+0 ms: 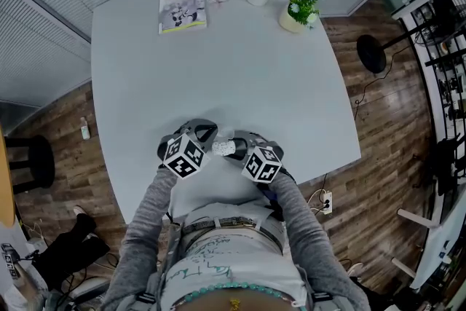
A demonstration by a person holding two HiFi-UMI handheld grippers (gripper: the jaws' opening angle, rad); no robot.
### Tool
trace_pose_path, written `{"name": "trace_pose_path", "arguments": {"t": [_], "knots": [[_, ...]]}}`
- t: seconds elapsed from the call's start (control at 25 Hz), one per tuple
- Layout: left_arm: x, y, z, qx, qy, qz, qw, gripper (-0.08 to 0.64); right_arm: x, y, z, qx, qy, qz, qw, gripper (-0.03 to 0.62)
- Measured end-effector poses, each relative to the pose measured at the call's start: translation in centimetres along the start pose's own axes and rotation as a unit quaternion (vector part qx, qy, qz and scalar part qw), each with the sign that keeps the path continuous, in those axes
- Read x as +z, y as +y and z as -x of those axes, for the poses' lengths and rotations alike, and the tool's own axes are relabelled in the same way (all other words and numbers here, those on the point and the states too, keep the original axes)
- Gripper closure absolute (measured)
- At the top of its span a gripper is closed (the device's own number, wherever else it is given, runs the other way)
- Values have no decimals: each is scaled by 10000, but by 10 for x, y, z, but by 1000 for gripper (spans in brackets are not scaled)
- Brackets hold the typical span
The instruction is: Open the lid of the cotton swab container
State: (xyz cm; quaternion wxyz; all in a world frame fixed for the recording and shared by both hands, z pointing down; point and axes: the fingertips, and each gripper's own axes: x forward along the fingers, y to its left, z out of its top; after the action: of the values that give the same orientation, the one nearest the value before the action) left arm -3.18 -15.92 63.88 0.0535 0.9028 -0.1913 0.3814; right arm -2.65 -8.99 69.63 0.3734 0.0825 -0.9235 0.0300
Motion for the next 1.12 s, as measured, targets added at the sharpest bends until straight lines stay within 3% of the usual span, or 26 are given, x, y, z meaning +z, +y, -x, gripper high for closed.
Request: {"name": "trace_pose_path", "arguments": {"t": [0.16, 0.36, 0.6, 0.88, 1.12], "knots": [[5, -1, 7, 37, -295, 211, 9993, 558, 1, 2, 1, 48, -26, -69, 10000, 367], [18, -6, 21, -160, -918, 815, 9923, 558, 0, 6, 5, 90, -13, -153, 9998, 348], [27, -2, 39, 56, -1356, 1144, 9841, 554, -2, 1, 11, 37, 35, -329, 9994, 342], [18, -10, 57, 288, -1471, 1437, 9782, 534, -6, 6, 25, -13, 92, -451, 9989, 342], [-1, -19, 61, 447, -1294, 1564, 9782, 506, -6, 10, 31, -46, 220, -540, 9983, 344]]}}
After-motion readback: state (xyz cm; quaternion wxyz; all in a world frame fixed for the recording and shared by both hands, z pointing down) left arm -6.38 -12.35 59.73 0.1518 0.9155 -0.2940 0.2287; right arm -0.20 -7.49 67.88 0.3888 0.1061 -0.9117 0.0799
